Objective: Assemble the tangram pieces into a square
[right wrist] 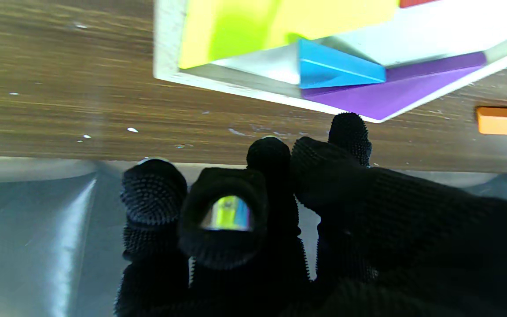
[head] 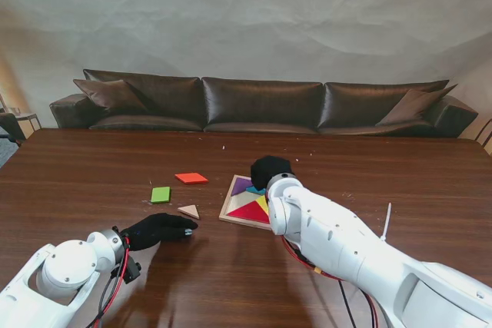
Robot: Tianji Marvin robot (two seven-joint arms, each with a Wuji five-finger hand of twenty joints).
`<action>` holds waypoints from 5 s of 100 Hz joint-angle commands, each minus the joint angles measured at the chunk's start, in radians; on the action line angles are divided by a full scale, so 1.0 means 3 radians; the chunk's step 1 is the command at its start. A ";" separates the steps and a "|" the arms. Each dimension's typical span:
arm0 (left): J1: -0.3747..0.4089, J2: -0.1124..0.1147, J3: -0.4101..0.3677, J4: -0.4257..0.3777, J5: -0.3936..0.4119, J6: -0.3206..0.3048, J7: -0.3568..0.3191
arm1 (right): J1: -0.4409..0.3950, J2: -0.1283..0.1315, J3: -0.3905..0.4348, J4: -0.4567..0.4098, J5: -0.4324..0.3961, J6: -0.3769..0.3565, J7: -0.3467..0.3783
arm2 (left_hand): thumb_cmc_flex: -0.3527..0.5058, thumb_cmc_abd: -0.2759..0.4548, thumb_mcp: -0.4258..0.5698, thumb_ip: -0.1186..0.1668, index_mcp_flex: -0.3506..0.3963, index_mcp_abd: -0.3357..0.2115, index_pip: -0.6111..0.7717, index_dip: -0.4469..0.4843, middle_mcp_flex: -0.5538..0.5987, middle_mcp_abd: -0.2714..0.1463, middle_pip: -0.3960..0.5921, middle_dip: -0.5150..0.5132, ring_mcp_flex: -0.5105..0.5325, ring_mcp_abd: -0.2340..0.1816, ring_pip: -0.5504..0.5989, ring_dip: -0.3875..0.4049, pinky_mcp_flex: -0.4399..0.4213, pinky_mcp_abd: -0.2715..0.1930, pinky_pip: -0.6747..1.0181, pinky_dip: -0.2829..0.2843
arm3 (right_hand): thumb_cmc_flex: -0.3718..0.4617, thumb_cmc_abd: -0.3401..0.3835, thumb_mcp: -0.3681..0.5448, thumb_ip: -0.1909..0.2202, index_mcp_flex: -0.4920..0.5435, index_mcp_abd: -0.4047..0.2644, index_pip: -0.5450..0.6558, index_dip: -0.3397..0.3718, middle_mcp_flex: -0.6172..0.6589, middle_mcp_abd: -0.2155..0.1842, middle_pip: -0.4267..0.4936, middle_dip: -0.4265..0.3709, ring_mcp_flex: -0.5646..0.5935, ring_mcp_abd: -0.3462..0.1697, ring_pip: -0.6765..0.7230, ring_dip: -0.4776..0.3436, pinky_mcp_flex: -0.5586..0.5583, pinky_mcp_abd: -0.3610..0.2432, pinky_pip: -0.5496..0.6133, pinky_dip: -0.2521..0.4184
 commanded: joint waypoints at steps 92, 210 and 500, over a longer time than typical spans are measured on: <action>0.0016 -0.0002 0.0049 0.0038 -0.0017 0.0039 -0.0073 | -0.0116 0.0156 -0.0027 -0.0169 -0.0084 0.0153 0.0254 | 0.0054 0.0151 -0.0079 0.0097 0.0042 -0.0013 0.0010 0.0012 0.0015 -0.0025 0.0010 0.0034 0.0042 0.0248 0.0012 0.0042 0.0091 0.0793 0.0007 -0.0073 | -0.0079 -0.0140 0.0282 -0.0103 0.0057 0.0062 0.0106 -0.0107 0.0139 -0.0074 0.0080 -0.0015 0.0089 -0.0134 0.0219 0.0093 0.0079 0.0031 0.0280 0.0043; 0.0029 -0.0006 0.0065 0.0024 -0.0031 0.0063 -0.0061 | -0.0503 0.0238 0.0214 -0.0749 -0.0055 0.0206 0.0176 | 0.0054 0.0150 -0.0080 0.0096 0.0047 -0.0007 0.0011 0.0013 0.0011 -0.0022 0.0008 0.0033 0.0037 0.0251 0.0010 0.0041 0.0094 0.0792 0.0006 -0.0079 | -0.0045 -0.0116 0.0245 -0.0089 0.0106 0.0071 0.0130 -0.0114 0.0160 -0.0056 0.0056 -0.0030 0.0088 -0.0116 0.0220 0.0095 0.0077 0.0032 0.0287 0.0026; 0.0098 0.0009 0.0003 -0.0043 -0.0003 0.0107 -0.0114 | 0.0263 -0.0125 -0.0512 0.0533 -0.0006 -0.0434 0.0346 | 0.0057 0.0155 -0.0078 0.0099 0.0049 -0.0005 0.0012 0.0014 0.0042 -0.0015 0.0014 0.0039 0.0049 0.0251 0.0014 0.0042 0.0095 0.0792 0.0007 -0.0079 | -0.0084 0.0080 0.0091 -0.0080 -0.0464 -0.0191 -0.0307 0.0076 -0.0101 -0.0144 0.0073 0.0030 0.0094 -0.0202 0.0127 0.0052 -0.0024 -0.0113 0.0247 0.0053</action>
